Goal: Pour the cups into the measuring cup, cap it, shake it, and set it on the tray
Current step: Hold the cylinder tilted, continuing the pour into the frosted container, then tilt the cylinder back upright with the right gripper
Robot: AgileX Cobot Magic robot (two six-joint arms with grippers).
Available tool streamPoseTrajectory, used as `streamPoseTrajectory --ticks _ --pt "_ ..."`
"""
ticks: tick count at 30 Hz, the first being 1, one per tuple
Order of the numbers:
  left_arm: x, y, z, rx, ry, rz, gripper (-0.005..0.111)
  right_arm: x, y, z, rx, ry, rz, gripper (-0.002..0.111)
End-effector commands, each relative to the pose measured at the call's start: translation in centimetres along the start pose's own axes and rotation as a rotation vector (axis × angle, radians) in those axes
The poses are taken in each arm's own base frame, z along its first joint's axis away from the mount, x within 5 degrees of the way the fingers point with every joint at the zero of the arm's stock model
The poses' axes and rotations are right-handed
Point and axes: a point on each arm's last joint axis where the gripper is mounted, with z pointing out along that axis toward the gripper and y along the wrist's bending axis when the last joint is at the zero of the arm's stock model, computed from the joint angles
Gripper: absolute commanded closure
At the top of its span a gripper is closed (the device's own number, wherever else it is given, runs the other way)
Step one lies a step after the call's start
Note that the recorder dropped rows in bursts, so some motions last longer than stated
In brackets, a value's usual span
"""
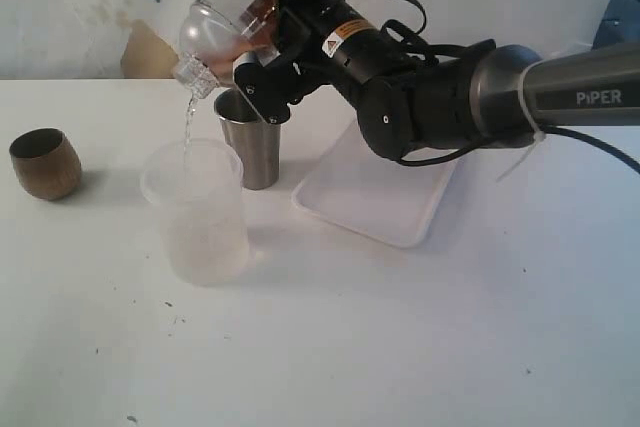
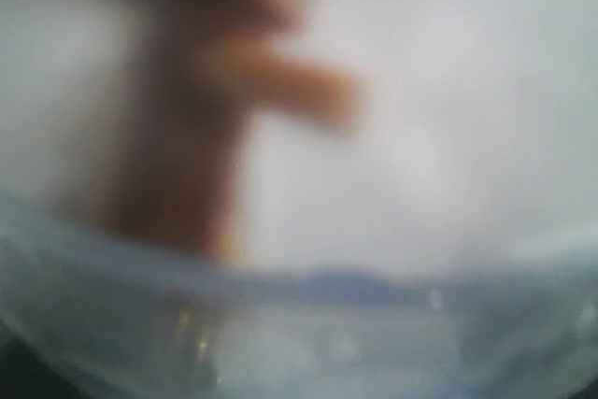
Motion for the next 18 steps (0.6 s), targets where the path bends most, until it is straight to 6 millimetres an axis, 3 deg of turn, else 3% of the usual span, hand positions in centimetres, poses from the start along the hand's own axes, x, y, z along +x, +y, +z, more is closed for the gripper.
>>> streamPoseTrajectory --ticks 1,6,18 --pt "0.0 -0.01 -0.01 0.002 -0.012 -0.001 0.106 1.08 -1.01 0.05 0.061 0.05 -0.012 0.108" --pt "0.0 -0.01 -0.01 0.002 -0.012 -0.001 0.106 1.31 -0.87 0.05 0.049 0.071 0.1 0.108" --pt "0.0 -0.01 -0.01 0.002 -0.012 -0.001 0.106 1.33 -0.85 0.04 0.047 0.074 0.103 0.108"
